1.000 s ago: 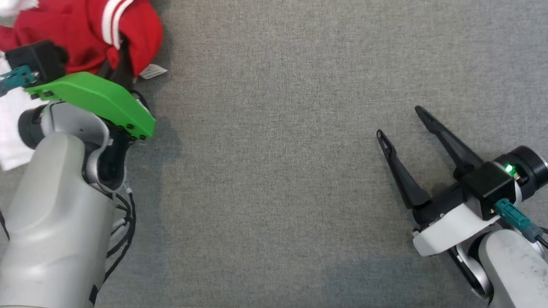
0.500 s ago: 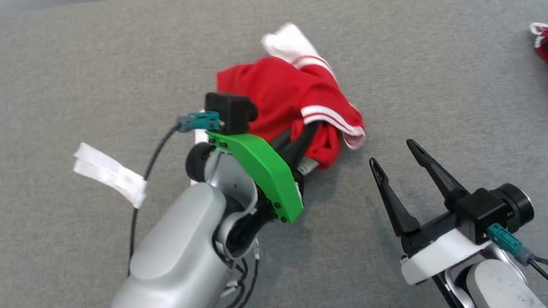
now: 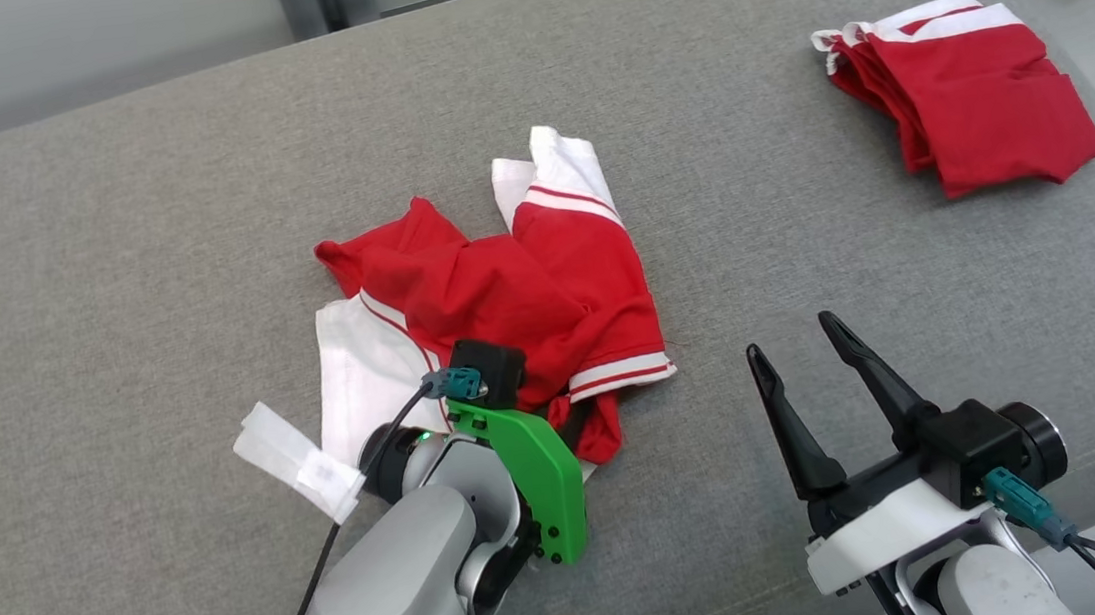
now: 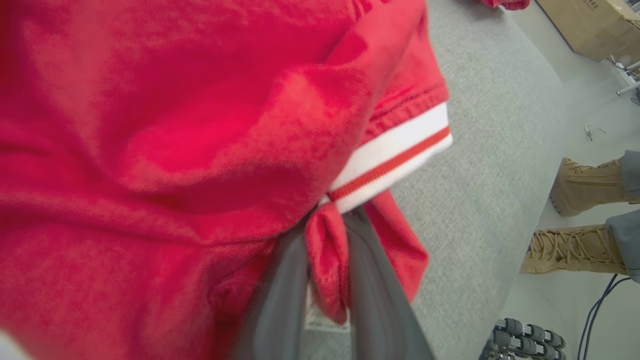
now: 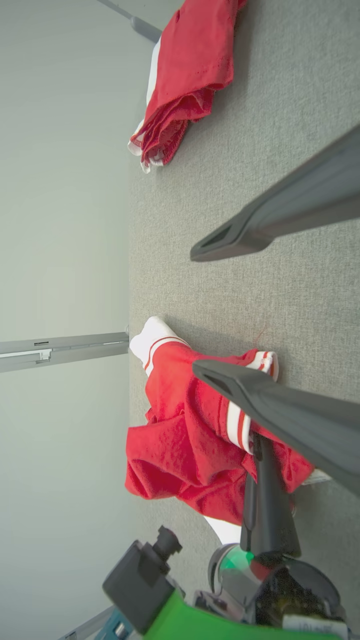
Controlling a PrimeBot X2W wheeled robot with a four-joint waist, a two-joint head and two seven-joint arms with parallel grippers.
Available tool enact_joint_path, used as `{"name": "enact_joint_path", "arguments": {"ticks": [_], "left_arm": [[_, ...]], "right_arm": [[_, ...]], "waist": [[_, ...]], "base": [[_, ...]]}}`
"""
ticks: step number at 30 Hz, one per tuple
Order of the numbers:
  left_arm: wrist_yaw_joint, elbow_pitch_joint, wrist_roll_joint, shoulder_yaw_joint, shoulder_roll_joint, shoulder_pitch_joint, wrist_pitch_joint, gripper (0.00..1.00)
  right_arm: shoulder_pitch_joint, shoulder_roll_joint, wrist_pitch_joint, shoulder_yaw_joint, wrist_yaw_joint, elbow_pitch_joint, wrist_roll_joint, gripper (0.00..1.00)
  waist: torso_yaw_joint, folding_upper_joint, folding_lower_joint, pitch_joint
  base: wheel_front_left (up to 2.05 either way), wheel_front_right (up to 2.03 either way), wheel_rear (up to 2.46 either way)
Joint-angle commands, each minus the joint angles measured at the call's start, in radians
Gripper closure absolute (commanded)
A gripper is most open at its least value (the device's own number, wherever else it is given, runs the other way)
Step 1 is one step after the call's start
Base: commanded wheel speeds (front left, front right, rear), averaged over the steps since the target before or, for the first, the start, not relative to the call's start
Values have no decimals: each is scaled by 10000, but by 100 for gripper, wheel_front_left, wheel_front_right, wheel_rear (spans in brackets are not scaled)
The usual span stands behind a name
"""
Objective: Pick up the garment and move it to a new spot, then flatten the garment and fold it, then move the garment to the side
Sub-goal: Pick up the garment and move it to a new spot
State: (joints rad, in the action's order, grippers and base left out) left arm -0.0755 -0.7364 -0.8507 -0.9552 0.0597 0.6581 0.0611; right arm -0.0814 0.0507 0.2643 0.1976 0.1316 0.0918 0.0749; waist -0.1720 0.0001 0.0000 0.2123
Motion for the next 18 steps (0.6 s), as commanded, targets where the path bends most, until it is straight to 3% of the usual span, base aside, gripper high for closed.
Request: {"name": "enact_joint_path", "arguments": {"ticks": [1, 2, 9, 12, 18], "left_arm": [[-57, -353, -35, 38, -7, -188, -274, 4], [-95, -516, -113, 56, -15, -233, -422, 0], [-139, -86, -466, 116, -74, -557, -1316, 0], [59, 566, -385, 26, 101, -810, -1315, 0], [821, 2186, -657, 227, 1018, -1709, -993, 0]], "right_arm": [[157, 3, 1, -60, -18, 1, 115, 0], [198, 3, 1, -121, -18, -7, 132, 0], [569, 6, 1, -430, -18, 7, 78, 0], [726, 5, 1, -551, -18, -12, 50, 0], [885, 3, 1, -505, -18, -72, 32, 0]], "waist": [[-314, -1, 0, -136], [-260, -1, 0, -177], [250, -1, 0, -652], [447, -1, 0, -919], [498, -1, 0, -1155]], "base": [[0, 0, 0], [0, 0, 0], [0, 0, 0], [0, 0, 0], [0, 0, 0]]}}
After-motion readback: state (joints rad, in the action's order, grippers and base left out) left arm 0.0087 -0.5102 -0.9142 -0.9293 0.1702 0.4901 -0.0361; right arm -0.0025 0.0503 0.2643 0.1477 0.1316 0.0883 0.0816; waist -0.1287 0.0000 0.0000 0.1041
